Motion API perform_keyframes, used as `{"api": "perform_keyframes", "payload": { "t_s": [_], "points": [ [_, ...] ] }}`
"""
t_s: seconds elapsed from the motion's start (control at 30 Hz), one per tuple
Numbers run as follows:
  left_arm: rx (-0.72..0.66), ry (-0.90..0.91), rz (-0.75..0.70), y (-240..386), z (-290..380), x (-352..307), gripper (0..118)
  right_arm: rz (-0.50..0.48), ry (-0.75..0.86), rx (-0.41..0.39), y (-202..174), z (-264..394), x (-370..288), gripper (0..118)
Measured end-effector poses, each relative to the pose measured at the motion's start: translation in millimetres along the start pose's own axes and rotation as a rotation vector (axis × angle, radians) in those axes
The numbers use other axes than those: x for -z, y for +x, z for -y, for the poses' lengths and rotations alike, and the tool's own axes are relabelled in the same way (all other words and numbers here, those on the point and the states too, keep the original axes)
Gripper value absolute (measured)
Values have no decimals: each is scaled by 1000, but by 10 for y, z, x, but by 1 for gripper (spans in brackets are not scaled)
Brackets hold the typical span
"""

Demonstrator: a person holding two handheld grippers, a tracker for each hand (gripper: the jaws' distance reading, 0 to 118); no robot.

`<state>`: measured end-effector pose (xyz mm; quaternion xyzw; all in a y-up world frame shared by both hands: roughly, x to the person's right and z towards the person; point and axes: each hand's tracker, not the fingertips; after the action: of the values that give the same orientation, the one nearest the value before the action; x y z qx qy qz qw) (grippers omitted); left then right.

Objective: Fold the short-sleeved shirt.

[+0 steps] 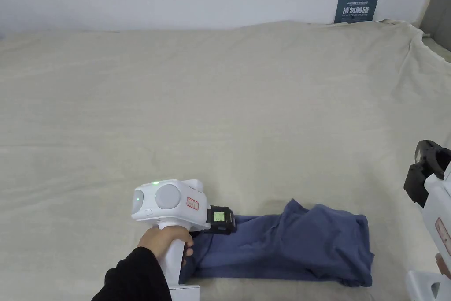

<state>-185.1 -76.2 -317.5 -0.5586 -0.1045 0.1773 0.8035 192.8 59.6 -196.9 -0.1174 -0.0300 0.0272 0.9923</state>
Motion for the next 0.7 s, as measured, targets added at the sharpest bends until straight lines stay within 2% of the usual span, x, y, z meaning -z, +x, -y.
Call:
{"api": "perform_keyframes", "payload": {
  "t_s": [0.17, 0.37, 0.4, 0.43, 0.53, 0.63, 0.7],
  "points": [
    [-17, 185, 70, -129, -3, -590, 98, -7, 13, -5, -13, -64, -11, 0],
    [49, 379, -155, -508, 107, -998, 96, -13, 23, -12, -40, -108, 9, 0],
    [62, 410, -187, -571, 146, -1031, 91, -16, 23, -12, -49, -112, 12, 0],
    [57, 432, -194, -631, 183, -1050, 76, -19, 23, -13, -61, -114, 15, 0],
    [42, 503, -132, -834, 299, -1044, 14, -26, 20, -21, -101, -116, 24, 0],
    [25, 510, -138, -953, 386, -926, 0, -30, 15, -22, -126, -119, 22, 0],
    [39, 501, -164, -989, 434, -816, 0, -30, 13, -23, -132, -115, 22, 0]
  ]
}}
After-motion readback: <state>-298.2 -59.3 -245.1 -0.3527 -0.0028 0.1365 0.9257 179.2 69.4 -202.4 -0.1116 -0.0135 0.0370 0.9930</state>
